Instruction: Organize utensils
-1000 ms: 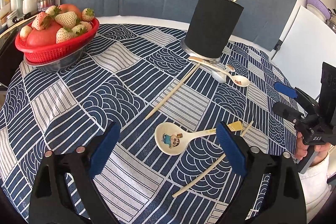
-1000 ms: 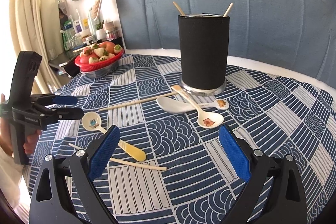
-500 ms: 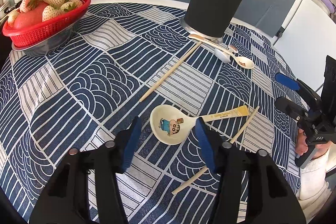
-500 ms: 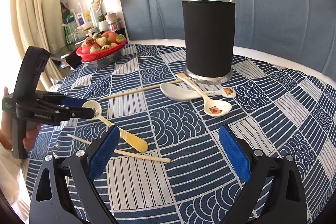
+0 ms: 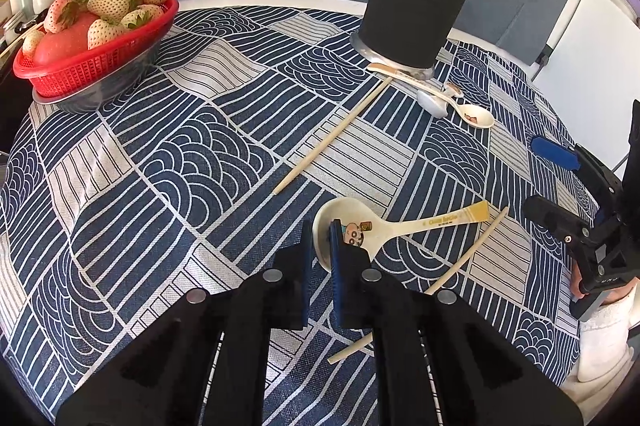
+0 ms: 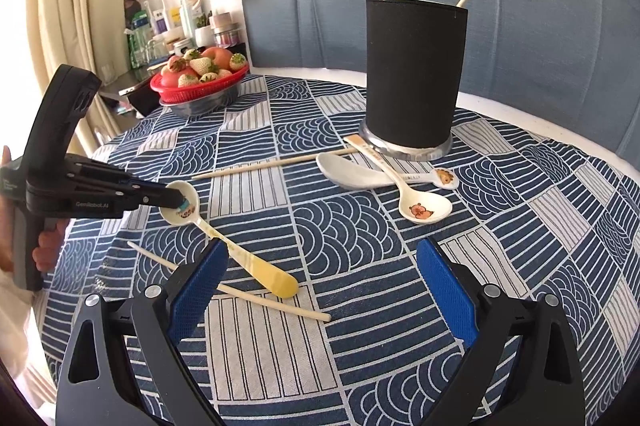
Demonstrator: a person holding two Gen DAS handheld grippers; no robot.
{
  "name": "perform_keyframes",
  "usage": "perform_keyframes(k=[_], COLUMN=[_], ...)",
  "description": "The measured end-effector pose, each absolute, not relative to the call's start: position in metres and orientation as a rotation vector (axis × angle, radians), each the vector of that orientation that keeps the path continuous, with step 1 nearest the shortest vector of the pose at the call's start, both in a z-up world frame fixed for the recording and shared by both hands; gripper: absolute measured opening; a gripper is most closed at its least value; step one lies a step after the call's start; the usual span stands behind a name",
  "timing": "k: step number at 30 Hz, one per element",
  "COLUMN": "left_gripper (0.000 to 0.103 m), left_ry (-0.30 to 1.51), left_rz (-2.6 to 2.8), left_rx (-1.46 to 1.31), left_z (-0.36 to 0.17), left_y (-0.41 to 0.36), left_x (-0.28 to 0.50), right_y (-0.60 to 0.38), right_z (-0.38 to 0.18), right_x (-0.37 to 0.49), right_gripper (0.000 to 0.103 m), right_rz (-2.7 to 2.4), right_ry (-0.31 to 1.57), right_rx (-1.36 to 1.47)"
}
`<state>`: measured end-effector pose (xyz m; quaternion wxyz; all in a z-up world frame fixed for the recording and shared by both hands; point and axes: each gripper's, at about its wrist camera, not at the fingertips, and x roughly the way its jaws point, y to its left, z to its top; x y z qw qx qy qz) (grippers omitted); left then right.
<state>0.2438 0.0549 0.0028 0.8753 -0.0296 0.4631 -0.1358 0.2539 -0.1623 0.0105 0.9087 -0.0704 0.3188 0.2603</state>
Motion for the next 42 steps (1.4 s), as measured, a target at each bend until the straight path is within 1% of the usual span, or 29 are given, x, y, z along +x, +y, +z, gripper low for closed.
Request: perform_keyframes(k=[18,23,24,25,26,28,31,42], left_gripper=[0.007,0.007,0.006,0.006,0.005,0.005,0.005,0.005], left_ry=[0.97,0.963,0.966,0.967,0.964,0.96,0.954,0.923], left_rz=[-0.275,-0.279,-0.282,-0.282,-0.272,-0.266,-0.269,-0.274], left_rx=[-0.007,0.014,0.012,0.013,0.02,0.024,0.026,0.076], left_z=[0.024,0.031,0.031,0.032,0.033,0.035,0.038,0.064], left_y=[0.053,0.05,0.05,0.049,0.048,0.048,0.046,0.032], left_x=[0.236,0.234,0.234,0.234,0.234,0.234,0.235,0.241], right_y=[-0.077,-0.071,-0.072,-0.071,-0.071,-0.071,-0.069,-0.075], right_z=[-0.001,-0.005,-0.005,-0.008,-0.01,-0.011,-0.011,0.004], right_x=[0.257,0.254,0.254,0.257,0.26,0.252,0.243,0.248], right_gripper=[0.091,0.088,0.066,0.032,0.025,0.021,0.018,0.015], right_rz=[0.738,0.73,0.729,0.739,0.753,0.774,0.768,0.743], right_ry=[0.687,0.692,0.7,0.744,0.778,0.753,0.73,0.738], right_rx=[-0.399,-0.423,-0.422,-0.414,-0.401,-0.424,-0.465,-0.448])
